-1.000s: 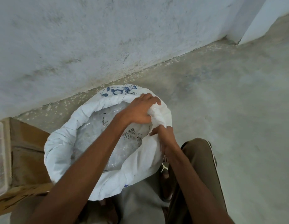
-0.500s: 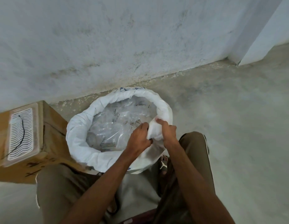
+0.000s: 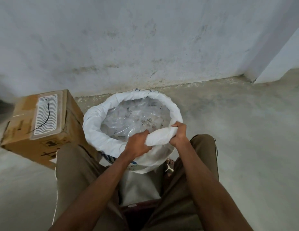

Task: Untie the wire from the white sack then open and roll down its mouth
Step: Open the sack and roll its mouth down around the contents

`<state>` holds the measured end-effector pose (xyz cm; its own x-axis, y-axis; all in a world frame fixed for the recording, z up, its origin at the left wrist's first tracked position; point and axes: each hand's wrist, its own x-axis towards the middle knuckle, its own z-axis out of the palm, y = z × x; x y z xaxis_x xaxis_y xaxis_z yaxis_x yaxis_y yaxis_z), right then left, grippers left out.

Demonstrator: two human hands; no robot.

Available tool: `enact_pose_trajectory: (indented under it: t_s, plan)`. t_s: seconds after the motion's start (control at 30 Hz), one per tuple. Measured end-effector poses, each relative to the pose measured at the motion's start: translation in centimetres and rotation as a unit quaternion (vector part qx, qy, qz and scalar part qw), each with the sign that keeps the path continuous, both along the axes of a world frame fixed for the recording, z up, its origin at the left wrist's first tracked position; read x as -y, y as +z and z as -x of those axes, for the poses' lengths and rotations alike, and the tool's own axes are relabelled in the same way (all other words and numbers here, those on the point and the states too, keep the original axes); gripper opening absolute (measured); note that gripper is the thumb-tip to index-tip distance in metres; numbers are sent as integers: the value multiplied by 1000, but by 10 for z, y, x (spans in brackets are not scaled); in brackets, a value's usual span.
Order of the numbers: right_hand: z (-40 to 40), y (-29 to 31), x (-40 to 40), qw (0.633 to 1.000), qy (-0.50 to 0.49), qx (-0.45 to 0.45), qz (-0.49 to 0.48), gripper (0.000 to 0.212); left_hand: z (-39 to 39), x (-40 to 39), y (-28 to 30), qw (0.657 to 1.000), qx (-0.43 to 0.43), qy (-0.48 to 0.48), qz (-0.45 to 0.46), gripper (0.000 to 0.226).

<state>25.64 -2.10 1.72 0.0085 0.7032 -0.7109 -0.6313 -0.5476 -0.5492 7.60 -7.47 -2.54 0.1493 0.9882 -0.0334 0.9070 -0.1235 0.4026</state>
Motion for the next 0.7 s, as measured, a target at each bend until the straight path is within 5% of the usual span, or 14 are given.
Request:
enact_pose_trajectory:
  t_s: [0.07, 0.13, 0.17, 0.23, 0.33, 0.4, 0.47, 0.6, 0.7]
  plan:
    - [7, -1, 3, 998, 34, 41, -28, 27, -2, 4, 1, 997, -66, -21, -39, 45]
    - [10, -7, 7, 965, 107, 236, -39, 75, -4, 7, 4, 988, -114, -62, -83, 39]
    - [10, -8, 10, 919, 143, 362, -63, 98, -5, 9, 5, 982, -132, -86, -105, 38]
    - [6, -12, 17, 788, 186, 552, -200, 119, -6, 12, 7, 968, -156, -111, -159, 39]
    - [-6, -12, 23, 546, 340, 647, -409, 100, -6, 11, 6, 959, -148, -103, -219, 35]
    - [-8, -9, 18, 410, 466, 661, -422, 76, -5, 12, 3, 963, -121, -89, -224, 32]
    - [-1, -5, 15, 315, 519, 683, -407, 58, -2, 13, -2, 974, -81, -85, -194, 33]
    - [0, -7, 14, 253, 497, 719, -416, 48, 13, 19, -3, 995, 51, -81, -36, 59]
    - [-15, -17, 24, 235, 431, 738, -464, 48, 39, 23, -4, 993, 58, -98, -24, 67]
